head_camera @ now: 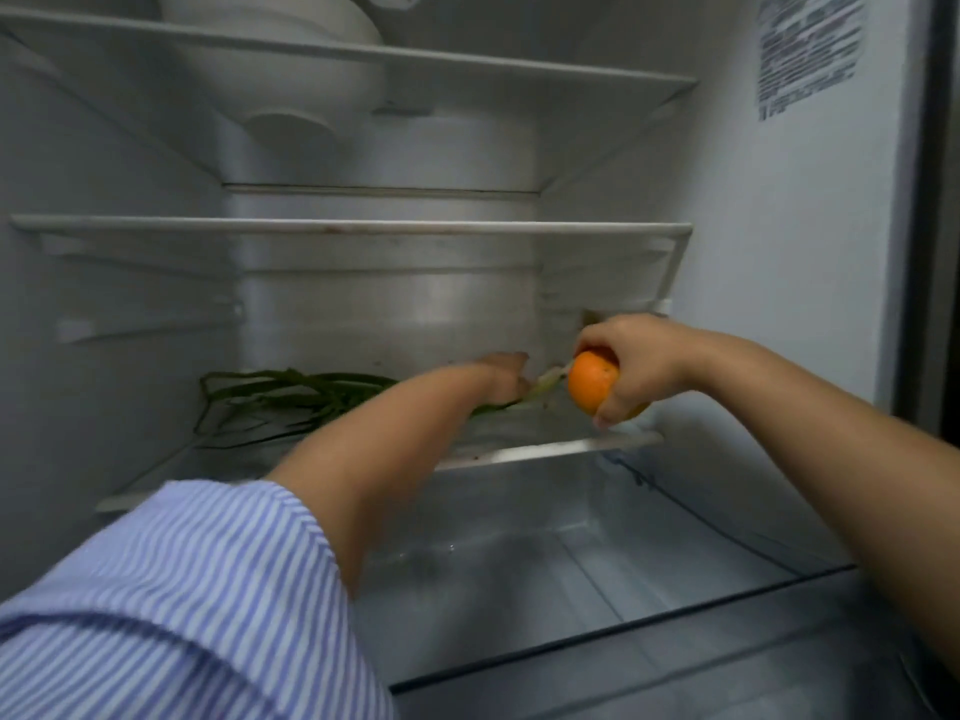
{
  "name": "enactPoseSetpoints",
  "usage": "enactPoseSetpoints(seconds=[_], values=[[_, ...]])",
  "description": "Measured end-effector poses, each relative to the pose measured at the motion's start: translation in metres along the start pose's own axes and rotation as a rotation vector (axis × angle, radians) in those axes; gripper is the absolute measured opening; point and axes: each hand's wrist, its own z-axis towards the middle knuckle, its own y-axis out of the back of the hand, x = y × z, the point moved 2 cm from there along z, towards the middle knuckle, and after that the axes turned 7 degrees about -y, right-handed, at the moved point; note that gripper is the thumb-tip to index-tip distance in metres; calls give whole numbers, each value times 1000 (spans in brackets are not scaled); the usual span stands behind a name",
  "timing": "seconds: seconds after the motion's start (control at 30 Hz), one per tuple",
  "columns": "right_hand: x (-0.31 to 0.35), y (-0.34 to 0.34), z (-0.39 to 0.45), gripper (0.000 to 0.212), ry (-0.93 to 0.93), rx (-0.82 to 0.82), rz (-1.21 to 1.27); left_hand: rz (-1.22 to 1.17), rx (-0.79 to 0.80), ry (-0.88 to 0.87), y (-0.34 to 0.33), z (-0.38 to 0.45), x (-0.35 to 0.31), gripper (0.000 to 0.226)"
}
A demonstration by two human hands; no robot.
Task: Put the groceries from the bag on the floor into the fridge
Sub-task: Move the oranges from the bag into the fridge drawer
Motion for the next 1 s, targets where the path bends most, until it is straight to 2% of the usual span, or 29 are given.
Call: enactPoseSetpoints(seconds=[0.1, 0.2, 0.27, 0.33, 0.4, 0.5, 0.57, 0.63, 0.73, 0.83, 1.0], values=[[25, 4, -4, 65, 118, 128, 2, 135, 139, 90, 28, -27, 25, 48], [76, -2, -3, 65, 324, 286, -17, 218, 105, 140, 49, -64, 57, 41], [121, -17, -4, 63, 470, 477, -51, 300, 122, 195, 44, -94, 86, 36], [164, -39, -7, 63, 594, 633, -115, 393, 217, 290, 31, -120, 114, 33], [198, -61, -12, 66, 713, 698, -199, 426, 292, 383, 17, -144, 137, 32], [226, -89, -14, 65, 837, 652, -216, 390, 294, 443, 4, -173, 157, 34], [236, -108, -13, 62, 883, 531, -190, 369, 289, 484, -6, -188, 169, 37], [245, -126, -10, 60, 866, 396, -104, 310, 274, 509, -14, -199, 177, 40], [259, -146, -3, 56, 790, 296, 37, 237, 232, 497, -20, -207, 182, 40], [265, -163, -1, 55, 732, 285, 113, 219, 228, 496, -25, -205, 188, 40], [258, -180, -11, 70, 679, 309, 119, 236, 259, 499, -29, -202, 184, 37]])
